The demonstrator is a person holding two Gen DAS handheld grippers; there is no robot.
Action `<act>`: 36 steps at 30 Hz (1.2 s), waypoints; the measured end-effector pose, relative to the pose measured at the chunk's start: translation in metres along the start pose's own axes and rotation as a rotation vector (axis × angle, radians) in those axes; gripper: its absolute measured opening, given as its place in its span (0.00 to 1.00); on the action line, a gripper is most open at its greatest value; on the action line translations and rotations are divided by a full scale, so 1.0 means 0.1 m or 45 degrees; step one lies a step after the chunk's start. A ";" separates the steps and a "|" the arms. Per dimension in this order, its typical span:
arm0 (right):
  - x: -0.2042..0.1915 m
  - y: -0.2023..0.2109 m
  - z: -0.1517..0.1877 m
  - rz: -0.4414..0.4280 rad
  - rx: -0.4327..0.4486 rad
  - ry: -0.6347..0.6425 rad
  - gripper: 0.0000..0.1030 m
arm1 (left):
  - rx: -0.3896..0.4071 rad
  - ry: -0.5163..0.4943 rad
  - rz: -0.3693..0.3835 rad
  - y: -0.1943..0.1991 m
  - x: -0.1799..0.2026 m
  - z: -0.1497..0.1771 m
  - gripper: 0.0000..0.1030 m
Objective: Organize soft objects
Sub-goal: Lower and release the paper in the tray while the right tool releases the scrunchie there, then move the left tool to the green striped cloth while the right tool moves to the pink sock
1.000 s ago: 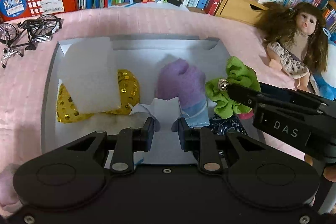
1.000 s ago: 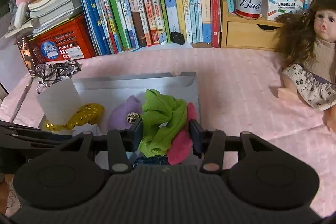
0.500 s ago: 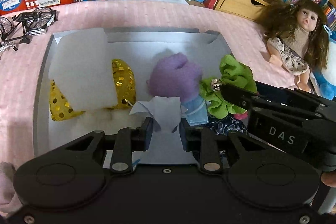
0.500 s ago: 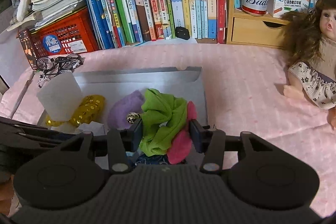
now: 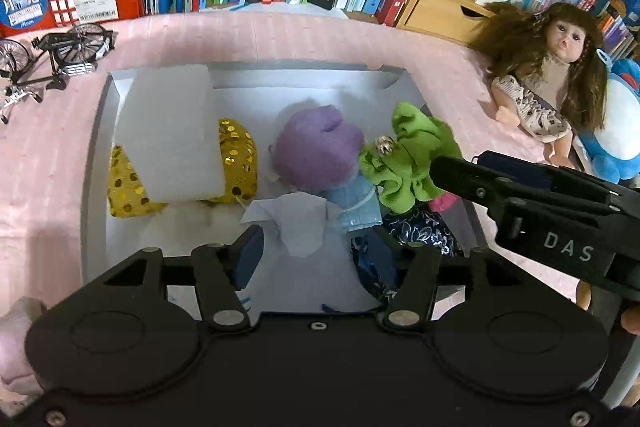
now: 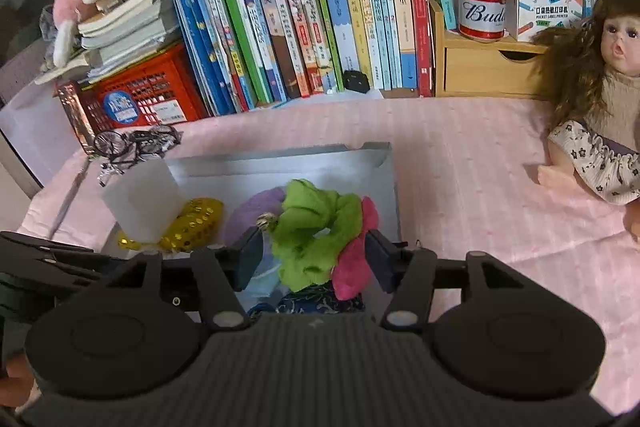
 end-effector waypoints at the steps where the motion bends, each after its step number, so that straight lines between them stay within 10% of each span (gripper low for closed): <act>1: 0.00 0.03 0.00 -0.007 0.006 -0.003 0.68 | 0.008 -0.004 0.000 0.03 0.00 0.01 0.56; 36: -0.30 0.96 0.49 -0.142 0.261 0.046 0.91 | 0.363 -0.166 0.046 0.99 0.06 0.88 0.84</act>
Point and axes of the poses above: each gripper's, at about its wrist camera, not at the fingertips, and y roughly against the way its jaws point, x to its right, z to its underside, the point moved 1 cm from there along -y, roughly the way its jaws point, and after that the axes turned 3 degrees about z, right-handed, at the moved point
